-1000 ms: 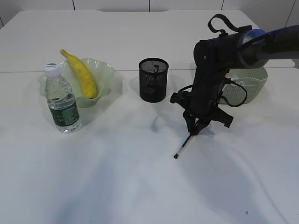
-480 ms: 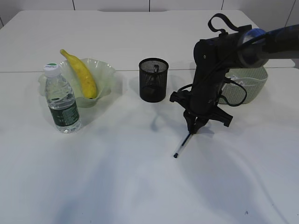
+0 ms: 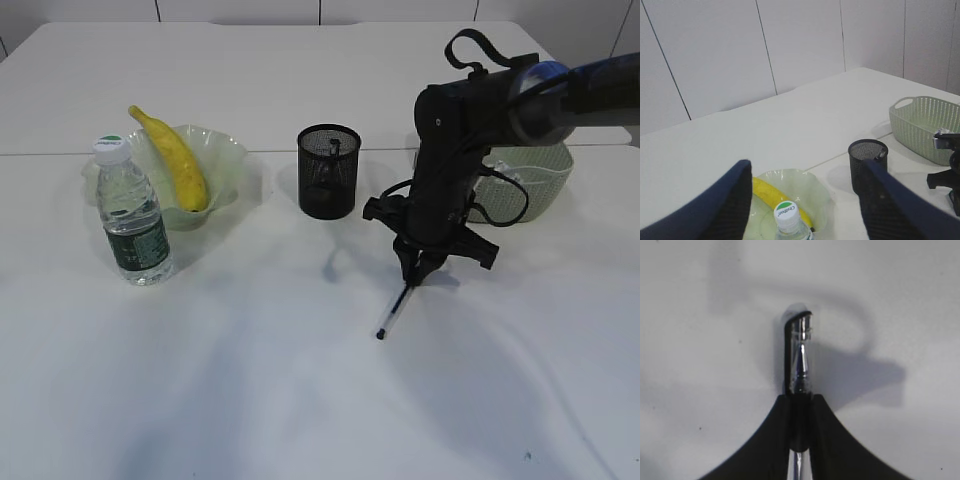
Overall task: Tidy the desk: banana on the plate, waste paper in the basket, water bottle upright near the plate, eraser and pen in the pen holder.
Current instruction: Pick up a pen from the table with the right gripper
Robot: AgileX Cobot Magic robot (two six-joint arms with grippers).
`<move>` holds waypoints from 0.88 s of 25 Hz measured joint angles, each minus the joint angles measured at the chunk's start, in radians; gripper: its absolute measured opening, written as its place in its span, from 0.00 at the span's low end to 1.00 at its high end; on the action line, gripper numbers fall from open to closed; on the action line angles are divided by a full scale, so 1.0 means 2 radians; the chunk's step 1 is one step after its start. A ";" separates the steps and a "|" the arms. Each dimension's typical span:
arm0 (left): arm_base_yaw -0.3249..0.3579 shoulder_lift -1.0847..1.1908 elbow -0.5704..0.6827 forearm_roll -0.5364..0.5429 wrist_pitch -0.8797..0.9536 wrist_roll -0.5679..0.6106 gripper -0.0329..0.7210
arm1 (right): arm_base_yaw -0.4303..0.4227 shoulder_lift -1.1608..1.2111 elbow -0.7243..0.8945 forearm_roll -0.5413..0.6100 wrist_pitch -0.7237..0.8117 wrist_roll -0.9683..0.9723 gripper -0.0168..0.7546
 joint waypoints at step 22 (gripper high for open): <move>0.000 0.000 0.000 -0.001 0.000 0.000 0.67 | 0.000 0.001 -0.117 -0.068 0.019 -0.109 0.10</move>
